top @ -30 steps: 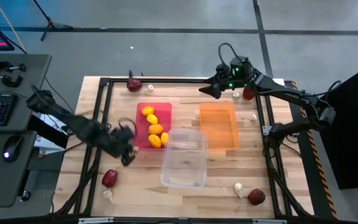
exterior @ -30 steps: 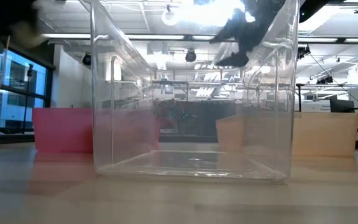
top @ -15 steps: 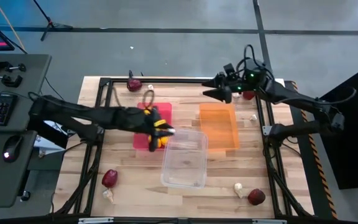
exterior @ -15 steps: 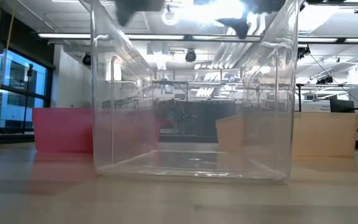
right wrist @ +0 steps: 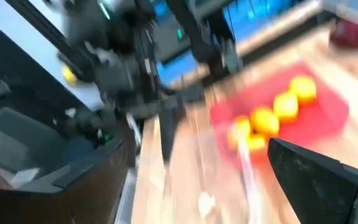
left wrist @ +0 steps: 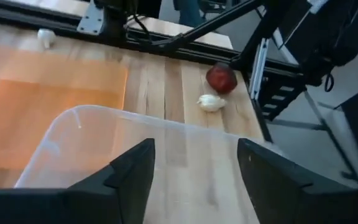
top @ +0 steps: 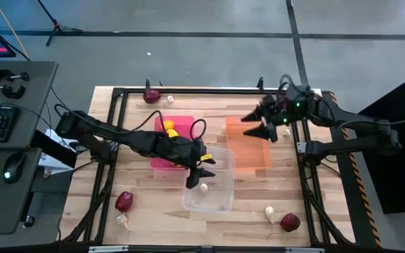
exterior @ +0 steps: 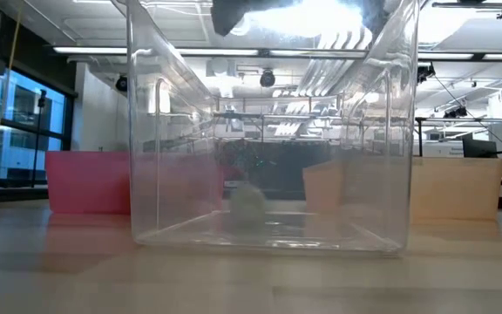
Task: Sort produce into baskets
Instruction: Put the garlic into the transparent bin
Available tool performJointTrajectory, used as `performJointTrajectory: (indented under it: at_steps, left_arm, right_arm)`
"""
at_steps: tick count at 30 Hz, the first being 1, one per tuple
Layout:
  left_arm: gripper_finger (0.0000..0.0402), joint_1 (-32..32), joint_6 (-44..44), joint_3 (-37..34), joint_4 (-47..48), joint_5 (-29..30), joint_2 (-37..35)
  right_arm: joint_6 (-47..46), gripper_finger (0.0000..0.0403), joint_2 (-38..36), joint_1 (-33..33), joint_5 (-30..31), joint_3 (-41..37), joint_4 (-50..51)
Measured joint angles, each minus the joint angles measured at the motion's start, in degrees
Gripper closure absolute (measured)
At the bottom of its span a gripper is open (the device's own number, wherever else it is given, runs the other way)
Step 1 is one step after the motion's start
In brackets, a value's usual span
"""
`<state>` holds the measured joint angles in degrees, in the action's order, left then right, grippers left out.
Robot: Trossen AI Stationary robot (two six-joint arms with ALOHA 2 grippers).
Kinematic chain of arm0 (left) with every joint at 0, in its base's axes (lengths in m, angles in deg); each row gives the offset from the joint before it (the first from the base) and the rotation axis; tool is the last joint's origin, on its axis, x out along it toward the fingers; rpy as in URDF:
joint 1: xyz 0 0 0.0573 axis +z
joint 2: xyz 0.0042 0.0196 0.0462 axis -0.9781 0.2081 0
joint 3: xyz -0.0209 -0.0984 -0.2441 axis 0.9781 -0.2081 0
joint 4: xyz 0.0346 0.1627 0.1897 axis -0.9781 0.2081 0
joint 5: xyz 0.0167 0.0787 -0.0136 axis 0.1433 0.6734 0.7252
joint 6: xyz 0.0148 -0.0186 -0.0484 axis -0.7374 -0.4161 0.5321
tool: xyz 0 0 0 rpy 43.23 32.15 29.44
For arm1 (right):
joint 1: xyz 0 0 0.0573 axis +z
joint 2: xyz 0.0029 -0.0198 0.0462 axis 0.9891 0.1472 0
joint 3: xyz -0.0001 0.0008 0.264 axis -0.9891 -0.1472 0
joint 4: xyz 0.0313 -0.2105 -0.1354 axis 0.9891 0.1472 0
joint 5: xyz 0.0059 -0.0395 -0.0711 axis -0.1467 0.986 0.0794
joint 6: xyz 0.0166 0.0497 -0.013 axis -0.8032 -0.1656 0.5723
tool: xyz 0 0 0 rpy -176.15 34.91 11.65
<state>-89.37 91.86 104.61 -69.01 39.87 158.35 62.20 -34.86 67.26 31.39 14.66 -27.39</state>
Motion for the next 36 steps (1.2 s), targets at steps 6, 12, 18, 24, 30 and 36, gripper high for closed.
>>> performJointTrajectory:
  at_steps: [6,12,18,24,30,36]
  left_arm:
    - [0.0173,-0.6,15.0,5.9,14.9,0.4,-4.1]
    - [0.0174,-6.7,17.0,6.0,16.4,16.8,-12.4]
    - [0.0174,-11.7,16.2,6.0,20.7,36.4,-20.5]
    - [0.0174,-12.4,14.8,6.0,20.6,39.3,-25.6]
    - [0.0174,-12.3,11.7,6.0,20.6,39.4,-26.7]
    - [0.0174,-12.3,8.8,6.0,20.7,39.2,-26.6]
  right_arm:
    - [-4.8,0.0024,0.6,10.4,2.6,0.0,9.5]
    - [-14.5,0.0024,1.8,25.3,3.7,0.0,13.0]
    - [-38.0,0.0024,6.2,45.1,13.3,0.0,17.2]
    - [-60.1,0.0024,17.4,57.7,17.1,0.0,17.7]
    - [-73.2,0.0024,30.4,61.1,11.0,0.0,21.0]
    - [-80.4,0.0034,38.2,60.4,15.0,0.0,24.0]
